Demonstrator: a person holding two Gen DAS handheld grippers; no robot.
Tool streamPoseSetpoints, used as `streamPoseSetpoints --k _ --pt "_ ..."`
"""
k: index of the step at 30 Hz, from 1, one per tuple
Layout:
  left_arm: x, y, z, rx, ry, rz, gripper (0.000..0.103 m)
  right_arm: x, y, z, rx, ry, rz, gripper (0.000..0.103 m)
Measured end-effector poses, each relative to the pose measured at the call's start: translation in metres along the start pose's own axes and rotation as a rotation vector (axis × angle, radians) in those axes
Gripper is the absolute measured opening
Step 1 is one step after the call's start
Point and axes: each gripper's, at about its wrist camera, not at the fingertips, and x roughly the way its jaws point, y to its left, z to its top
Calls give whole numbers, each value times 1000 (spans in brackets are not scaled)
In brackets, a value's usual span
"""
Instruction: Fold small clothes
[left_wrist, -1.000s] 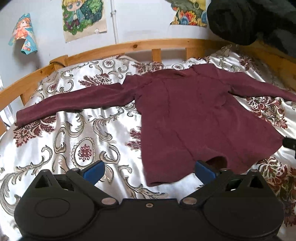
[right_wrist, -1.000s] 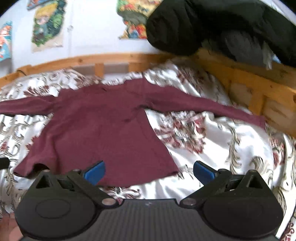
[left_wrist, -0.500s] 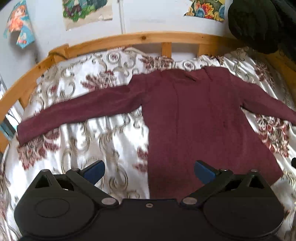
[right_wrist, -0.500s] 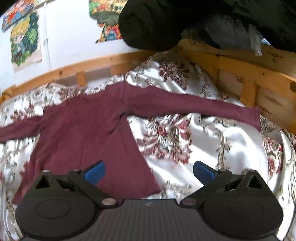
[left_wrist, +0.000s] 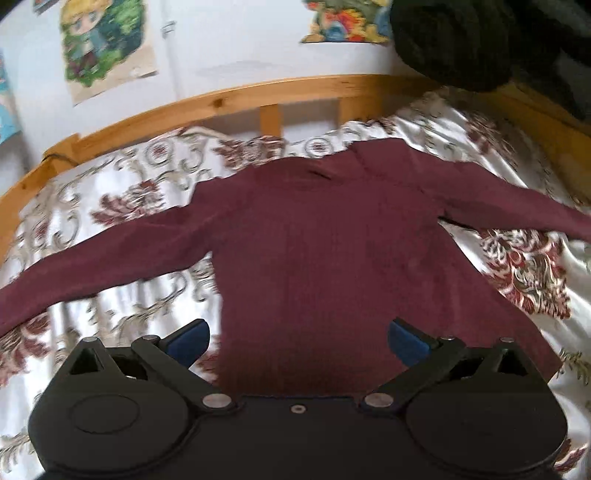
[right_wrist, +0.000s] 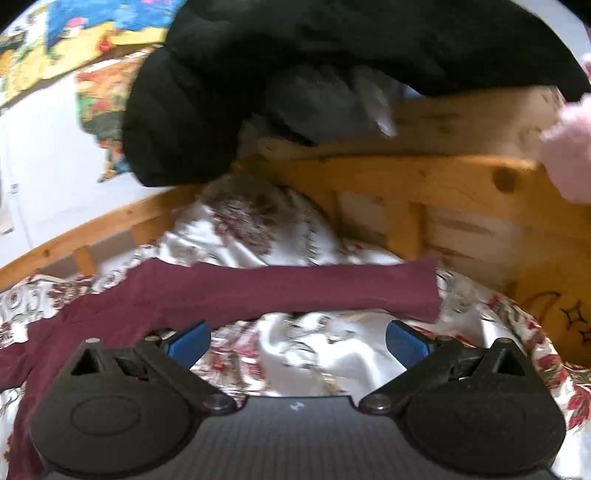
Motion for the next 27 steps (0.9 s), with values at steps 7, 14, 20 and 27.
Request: streamPoseSetpoints --k 7,14,20,27 --pt "20 -36 -19 139 -31 -11 102 39 -48 18 199 26 17 103" --pt "14 -49 -34 273 -24 7 102 105 -95 28 522 205 -22 102" --pt "15 -45 -36 249 19 26 102 121 -97 15 558 113 -158 74" --pt "23 -39 -28 171 46 31 102 117 -104 8 583 -29 -134 15"
